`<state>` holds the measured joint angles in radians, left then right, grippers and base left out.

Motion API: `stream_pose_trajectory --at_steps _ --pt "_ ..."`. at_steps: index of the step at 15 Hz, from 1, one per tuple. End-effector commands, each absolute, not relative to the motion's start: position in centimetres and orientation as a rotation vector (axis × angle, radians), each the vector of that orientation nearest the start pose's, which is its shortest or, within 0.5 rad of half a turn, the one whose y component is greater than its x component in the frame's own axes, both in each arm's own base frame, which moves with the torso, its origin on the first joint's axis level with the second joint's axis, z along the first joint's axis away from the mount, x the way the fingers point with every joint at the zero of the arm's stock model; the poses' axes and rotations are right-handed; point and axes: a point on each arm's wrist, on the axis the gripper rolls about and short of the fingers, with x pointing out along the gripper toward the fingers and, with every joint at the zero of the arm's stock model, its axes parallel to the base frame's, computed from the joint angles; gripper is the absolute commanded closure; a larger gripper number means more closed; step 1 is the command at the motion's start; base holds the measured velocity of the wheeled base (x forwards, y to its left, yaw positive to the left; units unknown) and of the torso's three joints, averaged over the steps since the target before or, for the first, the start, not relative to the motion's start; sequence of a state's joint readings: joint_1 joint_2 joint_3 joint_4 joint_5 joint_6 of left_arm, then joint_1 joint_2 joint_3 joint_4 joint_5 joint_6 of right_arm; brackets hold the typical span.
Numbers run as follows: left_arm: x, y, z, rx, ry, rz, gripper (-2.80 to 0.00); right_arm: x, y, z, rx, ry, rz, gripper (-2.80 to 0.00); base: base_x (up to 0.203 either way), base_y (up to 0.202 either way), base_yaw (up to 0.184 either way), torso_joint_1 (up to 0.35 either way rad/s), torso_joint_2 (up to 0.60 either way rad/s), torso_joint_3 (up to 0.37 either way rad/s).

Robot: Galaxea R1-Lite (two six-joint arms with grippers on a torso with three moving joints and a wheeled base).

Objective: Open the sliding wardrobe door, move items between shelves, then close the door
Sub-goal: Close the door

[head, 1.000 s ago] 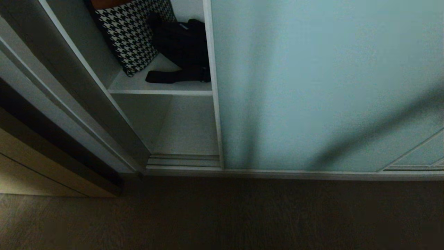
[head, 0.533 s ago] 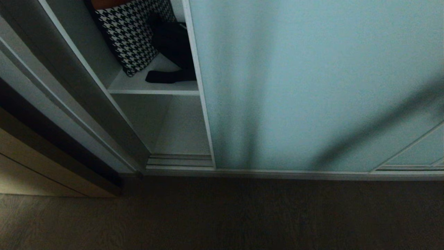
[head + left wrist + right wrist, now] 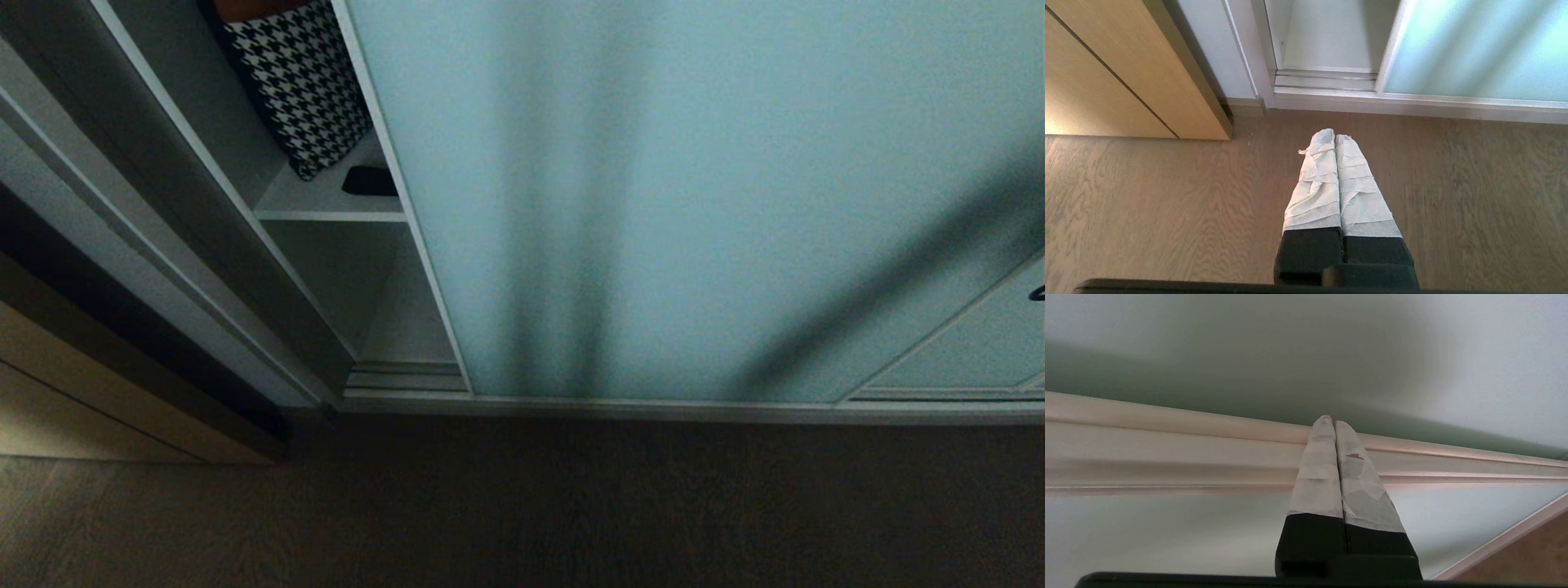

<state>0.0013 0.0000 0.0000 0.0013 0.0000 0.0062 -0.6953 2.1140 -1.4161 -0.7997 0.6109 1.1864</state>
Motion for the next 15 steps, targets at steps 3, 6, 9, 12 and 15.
stream_pose_trajectory --at_steps 3,6,9,12,15 --pt "-2.3 0.0 7.5 0.006 0.003 0.002 0.0 32.8 -23.7 22.5 1.091 -0.145 0.044 0.0 0.0 0.0 0.0 0.0 0.0 0.0" --pt "-2.3 0.0 7.5 0.006 0.003 0.002 0.0 31.7 -22.4 22.7 1.1 -0.13 0.046 0.0 0.0 0.0 0.0 0.0 0.0 0.0" --pt "-2.3 0.0 7.5 0.006 0.003 0.002 0.0 30.2 -20.5 22.9 1.094 -0.127 0.068 0.0 0.0 0.0 0.0 0.0 0.0 0.0" --pt "-2.3 0.0 7.5 0.006 0.003 0.002 0.0 27.9 -19.3 25.3 1.025 -0.206 0.104 0.0 0.0 0.0 0.0 0.0 0.0 0.0" --pt "-2.3 0.0 7.5 0.006 0.003 0.002 0.0 23.1 -17.7 30.2 0.822 -0.333 0.128 0.0 0.0 0.0 0.0 0.0 0.0 0.0"
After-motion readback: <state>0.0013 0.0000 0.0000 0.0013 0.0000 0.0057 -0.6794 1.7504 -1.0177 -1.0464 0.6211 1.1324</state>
